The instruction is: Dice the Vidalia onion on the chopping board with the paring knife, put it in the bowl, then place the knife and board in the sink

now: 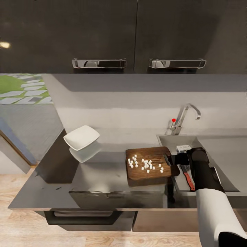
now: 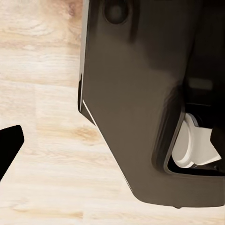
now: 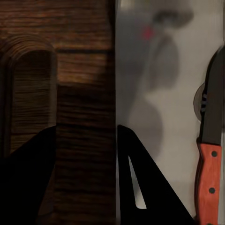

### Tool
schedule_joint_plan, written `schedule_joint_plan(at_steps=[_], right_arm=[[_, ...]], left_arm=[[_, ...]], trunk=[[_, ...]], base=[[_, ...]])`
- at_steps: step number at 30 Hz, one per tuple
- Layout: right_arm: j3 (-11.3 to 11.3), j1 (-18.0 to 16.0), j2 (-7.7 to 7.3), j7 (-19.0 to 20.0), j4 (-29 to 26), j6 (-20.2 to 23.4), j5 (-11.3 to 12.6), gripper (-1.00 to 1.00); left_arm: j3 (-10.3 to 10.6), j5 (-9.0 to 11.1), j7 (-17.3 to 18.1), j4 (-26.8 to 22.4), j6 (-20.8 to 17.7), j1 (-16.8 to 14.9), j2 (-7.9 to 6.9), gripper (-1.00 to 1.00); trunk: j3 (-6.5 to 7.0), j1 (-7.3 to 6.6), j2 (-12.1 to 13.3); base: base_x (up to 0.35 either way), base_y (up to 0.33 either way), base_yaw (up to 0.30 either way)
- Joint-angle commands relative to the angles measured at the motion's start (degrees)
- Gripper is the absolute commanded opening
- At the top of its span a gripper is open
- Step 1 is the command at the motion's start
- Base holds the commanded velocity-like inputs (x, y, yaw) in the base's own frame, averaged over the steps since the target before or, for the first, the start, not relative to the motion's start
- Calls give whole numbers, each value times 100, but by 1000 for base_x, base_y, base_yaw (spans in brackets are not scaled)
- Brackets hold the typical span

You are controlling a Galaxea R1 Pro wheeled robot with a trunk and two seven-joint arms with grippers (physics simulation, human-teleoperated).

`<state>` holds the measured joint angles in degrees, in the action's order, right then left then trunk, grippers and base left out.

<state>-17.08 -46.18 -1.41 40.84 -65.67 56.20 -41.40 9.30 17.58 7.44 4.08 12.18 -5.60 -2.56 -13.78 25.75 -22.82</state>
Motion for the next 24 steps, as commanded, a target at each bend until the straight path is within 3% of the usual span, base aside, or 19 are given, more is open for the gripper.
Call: schedule_joint_plan(at_steps=[1,11,18,24], right_arm=[[-6,-5,0,59,-6,13,-52,-100],[-6,-5,1,61,1,13,-52,-100],[-6,-5,0,63,2,13,-52,-100],[-6,-5,0,62,-1,13,-52,-100]], left_arm=[[46,61,36,30,39,-11,1,100],[46,61,38,32,39,-11,-8,100],[46,61,38,32,39,-11,-8,100],[46,61,38,32,39,-11,-15,100]], trunk=[[-1,4,-11],[89,4,-11],[152,4,-11],[206,4,-11]], base=[[0,0,0],[-3,7,0],[-142,240,0],[20,277,0]])
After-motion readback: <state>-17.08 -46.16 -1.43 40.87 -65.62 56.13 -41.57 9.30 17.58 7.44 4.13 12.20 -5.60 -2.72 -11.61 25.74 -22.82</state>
